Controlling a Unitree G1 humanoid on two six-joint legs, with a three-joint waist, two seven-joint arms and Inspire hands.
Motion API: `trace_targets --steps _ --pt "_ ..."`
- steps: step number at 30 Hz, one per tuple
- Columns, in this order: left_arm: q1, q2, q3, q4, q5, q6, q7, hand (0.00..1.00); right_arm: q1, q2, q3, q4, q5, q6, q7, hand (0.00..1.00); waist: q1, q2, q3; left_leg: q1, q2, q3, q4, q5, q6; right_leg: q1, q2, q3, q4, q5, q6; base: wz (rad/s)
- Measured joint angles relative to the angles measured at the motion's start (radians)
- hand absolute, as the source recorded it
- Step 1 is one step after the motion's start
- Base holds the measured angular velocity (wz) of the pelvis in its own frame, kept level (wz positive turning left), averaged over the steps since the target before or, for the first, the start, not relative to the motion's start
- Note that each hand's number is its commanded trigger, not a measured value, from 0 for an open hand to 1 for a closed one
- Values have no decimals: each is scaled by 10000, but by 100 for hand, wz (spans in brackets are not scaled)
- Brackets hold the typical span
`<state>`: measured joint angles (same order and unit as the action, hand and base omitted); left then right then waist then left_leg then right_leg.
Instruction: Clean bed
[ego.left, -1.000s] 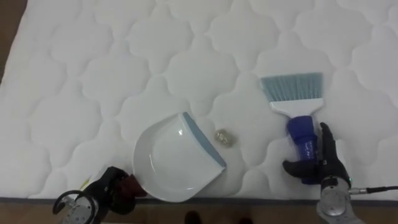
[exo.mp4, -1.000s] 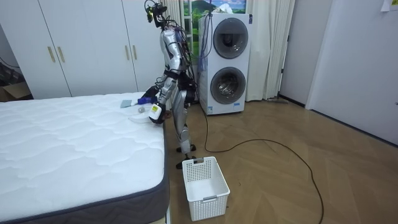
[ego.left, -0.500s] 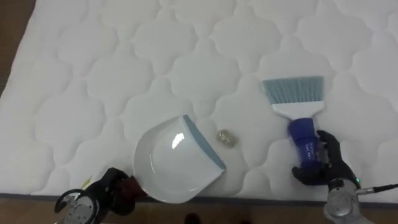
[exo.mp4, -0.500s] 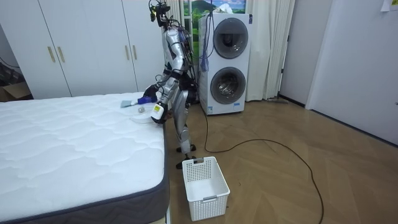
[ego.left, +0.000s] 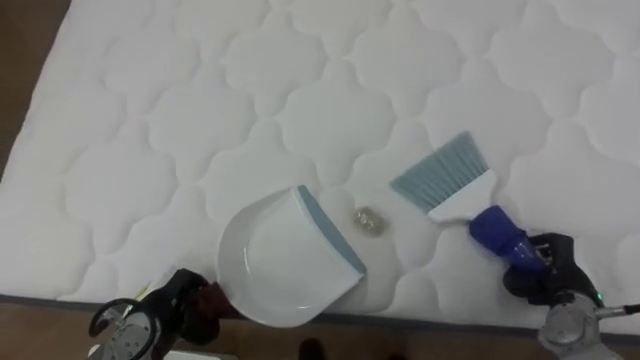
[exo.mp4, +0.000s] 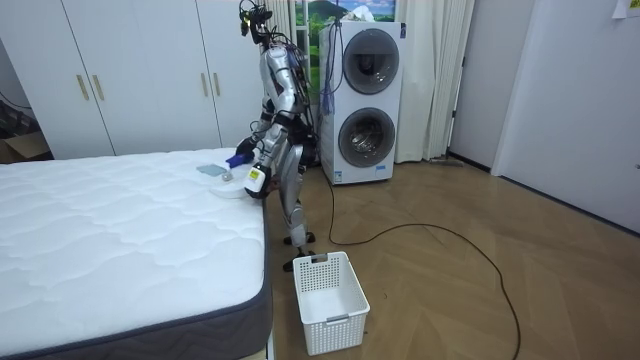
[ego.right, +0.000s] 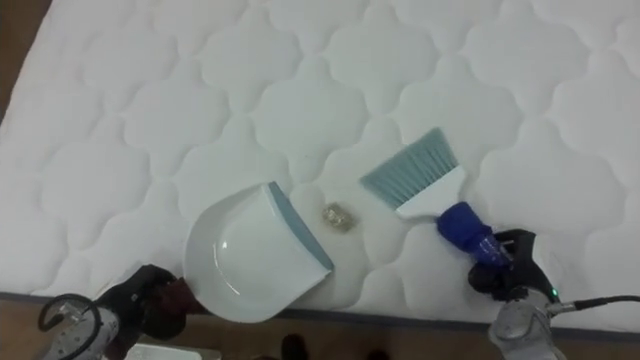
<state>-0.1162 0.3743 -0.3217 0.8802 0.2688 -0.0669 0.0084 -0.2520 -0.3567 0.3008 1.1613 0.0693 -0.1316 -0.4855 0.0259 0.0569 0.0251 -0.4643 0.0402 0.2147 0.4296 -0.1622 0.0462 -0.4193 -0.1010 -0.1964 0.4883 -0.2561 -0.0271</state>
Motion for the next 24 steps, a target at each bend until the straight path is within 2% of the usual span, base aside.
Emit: trace_targets --steps 6,11,17,19,22,24 --pt "-40 2 6 41 3 -39 -10 100 -80 -4 -339 226 903 21 510 100 19 -23 13 27 -27 -14 -60 2 3 24 -30 -33 -12 -4 6 1" --pt "-105 18 44 29 -14 -40 -9 100 -141 -7 -648 213 1219 62 651 100 35 -210 107 1 -89 5 -31 4 6 -82 -107 6 167 -90 20 1" --pt "-311 274 52 -3 109 -44 -48 100 -465 -154 -1190 560 437 344 895 100 16 -330 113 -149 -164 -4 158 3 8 -197 -237 -12 320 -146 78 2" --pt "-411 420 48 -9 103 -29 -47 100 -530 -305 -1176 606 69 467 895 100 40 -439 122 -147 -174 -13 164 3 9 -205 -242 -5 355 -145 79 0" --pt "-491 587 48 -12 87 29 -39 100 -659 -803 -1033 640 -579 698 891 100 138 -628 118 -163 -160 -2 181 1 11 -262 -223 41 402 -145 78 -3" --pt "-485 794 49 -175 107 34 -38 100 -957 -1333 -963 758 -1255 806 881 100 126 -753 115 -224 -150 8 178 2 15 -390 -215 73 481 -139 69 -4"
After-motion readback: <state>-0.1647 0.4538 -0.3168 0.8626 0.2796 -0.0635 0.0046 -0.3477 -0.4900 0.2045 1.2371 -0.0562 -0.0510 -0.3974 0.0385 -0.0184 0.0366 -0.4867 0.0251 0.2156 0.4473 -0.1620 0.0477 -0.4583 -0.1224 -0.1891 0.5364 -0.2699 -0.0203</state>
